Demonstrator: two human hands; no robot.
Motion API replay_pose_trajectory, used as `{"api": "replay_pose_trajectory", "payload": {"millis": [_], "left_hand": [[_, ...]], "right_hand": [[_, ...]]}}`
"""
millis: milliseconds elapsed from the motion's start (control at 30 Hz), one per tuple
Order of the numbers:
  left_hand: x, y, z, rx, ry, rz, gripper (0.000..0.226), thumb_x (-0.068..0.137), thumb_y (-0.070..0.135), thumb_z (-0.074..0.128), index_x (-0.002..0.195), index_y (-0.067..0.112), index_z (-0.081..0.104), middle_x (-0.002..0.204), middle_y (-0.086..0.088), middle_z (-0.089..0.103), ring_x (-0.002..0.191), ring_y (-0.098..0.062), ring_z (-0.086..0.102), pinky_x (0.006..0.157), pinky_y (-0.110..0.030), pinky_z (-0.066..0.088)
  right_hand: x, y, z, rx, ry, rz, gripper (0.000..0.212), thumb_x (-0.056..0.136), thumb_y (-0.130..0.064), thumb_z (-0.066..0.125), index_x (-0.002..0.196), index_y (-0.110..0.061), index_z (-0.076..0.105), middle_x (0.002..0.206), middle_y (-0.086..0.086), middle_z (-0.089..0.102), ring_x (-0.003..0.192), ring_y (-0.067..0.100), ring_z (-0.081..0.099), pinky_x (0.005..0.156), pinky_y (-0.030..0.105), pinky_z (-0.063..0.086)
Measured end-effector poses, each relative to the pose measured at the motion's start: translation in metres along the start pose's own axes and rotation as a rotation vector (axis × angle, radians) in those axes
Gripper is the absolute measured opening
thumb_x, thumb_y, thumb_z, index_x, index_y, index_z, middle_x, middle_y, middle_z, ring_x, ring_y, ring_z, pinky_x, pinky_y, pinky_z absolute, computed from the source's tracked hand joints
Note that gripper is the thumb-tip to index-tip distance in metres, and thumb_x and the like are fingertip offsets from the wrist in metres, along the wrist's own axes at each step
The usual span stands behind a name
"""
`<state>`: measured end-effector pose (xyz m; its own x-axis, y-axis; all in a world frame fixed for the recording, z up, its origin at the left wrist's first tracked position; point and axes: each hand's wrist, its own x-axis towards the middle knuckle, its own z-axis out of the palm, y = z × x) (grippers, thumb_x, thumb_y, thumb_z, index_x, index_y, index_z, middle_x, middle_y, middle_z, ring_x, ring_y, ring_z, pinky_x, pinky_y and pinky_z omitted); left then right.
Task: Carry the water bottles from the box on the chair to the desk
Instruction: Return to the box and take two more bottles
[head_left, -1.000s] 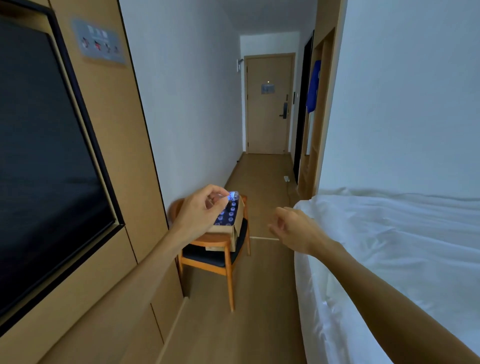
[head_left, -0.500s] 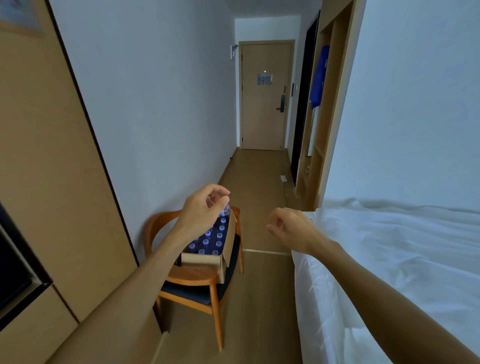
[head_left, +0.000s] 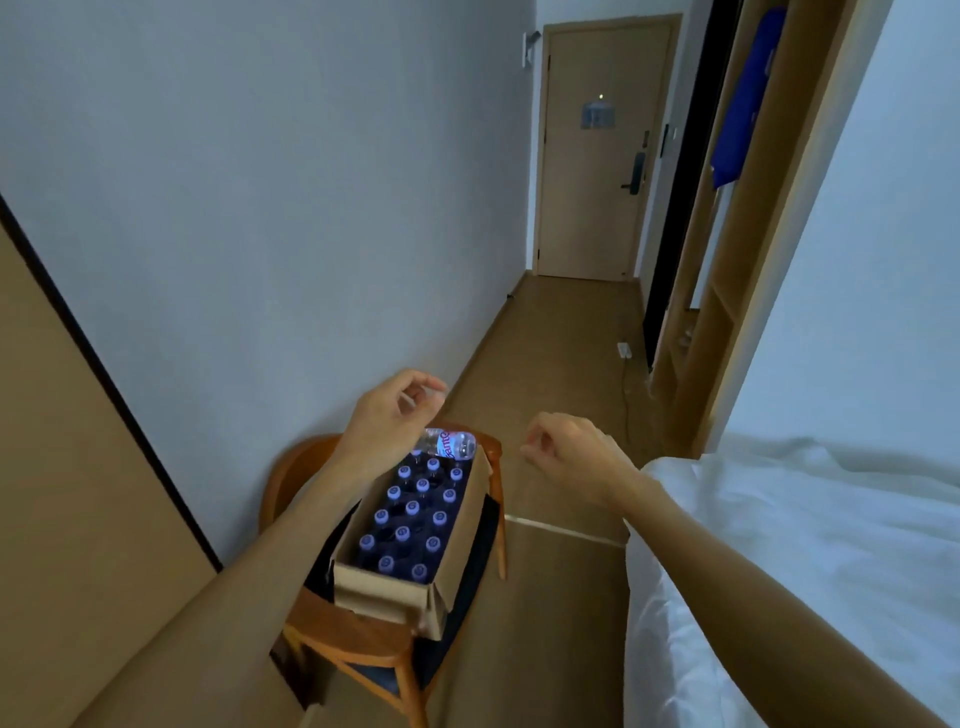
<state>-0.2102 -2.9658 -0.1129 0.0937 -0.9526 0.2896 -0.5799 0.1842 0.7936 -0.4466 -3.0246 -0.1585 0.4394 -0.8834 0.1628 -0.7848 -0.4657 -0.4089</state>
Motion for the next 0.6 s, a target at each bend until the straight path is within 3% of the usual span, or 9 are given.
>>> {"api": "replay_pose_trajectory", "payload": {"millis": [433, 600], "left_hand": [[0.141, -0.092, 0.044, 0.018, 0.169, -0.238, 0.01, 0.096, 0.027, 0.057, 0.102, 0.027, 0.065, 0.078, 0.015, 0.059, 0.064, -0.002, 0.055, 0.065, -0.015, 0.043], [0.187, -0.153, 0.047, -0.03, 0.223, -0.308, 0.008, 0.095, 0.021, 0.059, 0.097, 0.026, 0.066, 0.071, 0.003, 0.06, 0.055, -0.012, 0.056, 0.064, -0.034, 0.051]], "right_hand": [[0.203, 0.088, 0.066, 0.071, -0.218, -0.097, 0.016, 0.09, -0.042, 0.05, 0.097, -0.031, 0.059, 0.096, -0.014, 0.06, 0.087, 0.008, 0.059, 0.08, 0.04, 0.054], [0.276, 0.101, 0.104, 0.055, -0.317, -0.139, 0.02, 0.091, -0.041, 0.053, 0.103, -0.027, 0.06, 0.101, -0.009, 0.063, 0.09, 0.01, 0.061, 0.082, 0.038, 0.054]]}}
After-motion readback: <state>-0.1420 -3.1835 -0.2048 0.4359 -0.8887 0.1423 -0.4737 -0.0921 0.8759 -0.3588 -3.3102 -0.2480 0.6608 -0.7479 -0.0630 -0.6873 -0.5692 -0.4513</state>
